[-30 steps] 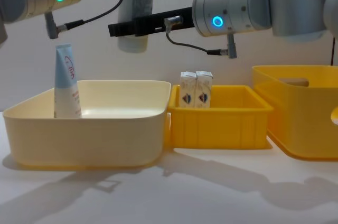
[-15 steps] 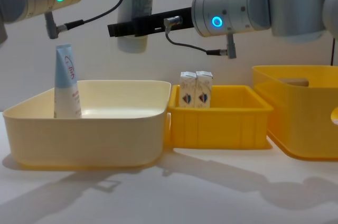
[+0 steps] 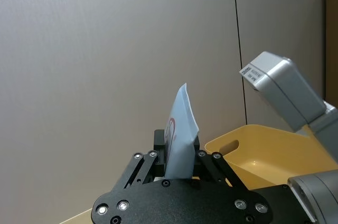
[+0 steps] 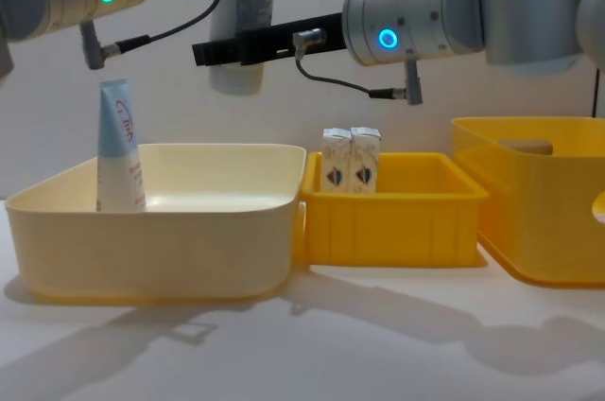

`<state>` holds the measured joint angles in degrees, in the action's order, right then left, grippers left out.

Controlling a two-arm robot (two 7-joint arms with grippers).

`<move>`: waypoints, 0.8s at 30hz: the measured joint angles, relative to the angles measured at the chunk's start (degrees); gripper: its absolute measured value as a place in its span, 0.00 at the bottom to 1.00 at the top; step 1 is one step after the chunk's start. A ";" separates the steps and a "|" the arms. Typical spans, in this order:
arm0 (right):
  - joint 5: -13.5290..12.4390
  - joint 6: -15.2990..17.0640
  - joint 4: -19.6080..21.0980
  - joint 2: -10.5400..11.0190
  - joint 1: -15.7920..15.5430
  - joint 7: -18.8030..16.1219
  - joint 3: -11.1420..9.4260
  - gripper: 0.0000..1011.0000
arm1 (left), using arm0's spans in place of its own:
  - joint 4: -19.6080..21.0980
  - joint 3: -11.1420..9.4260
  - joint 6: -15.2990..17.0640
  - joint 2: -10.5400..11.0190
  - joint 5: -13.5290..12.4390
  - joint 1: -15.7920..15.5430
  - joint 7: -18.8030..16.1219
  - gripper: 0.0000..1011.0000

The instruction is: Bimanual collaborative sorting of washing and personal care products

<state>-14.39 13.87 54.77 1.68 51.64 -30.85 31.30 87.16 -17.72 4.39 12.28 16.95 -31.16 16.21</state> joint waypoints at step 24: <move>0.06 0.91 1.19 0.89 -0.22 2.88 -0.85 0.65 | 0.02 0.00 0.01 0.01 -0.01 0.00 0.01 0.91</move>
<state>-14.33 14.78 55.96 2.58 51.42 -27.98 30.45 87.17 -17.72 4.41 12.28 16.94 -31.16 16.22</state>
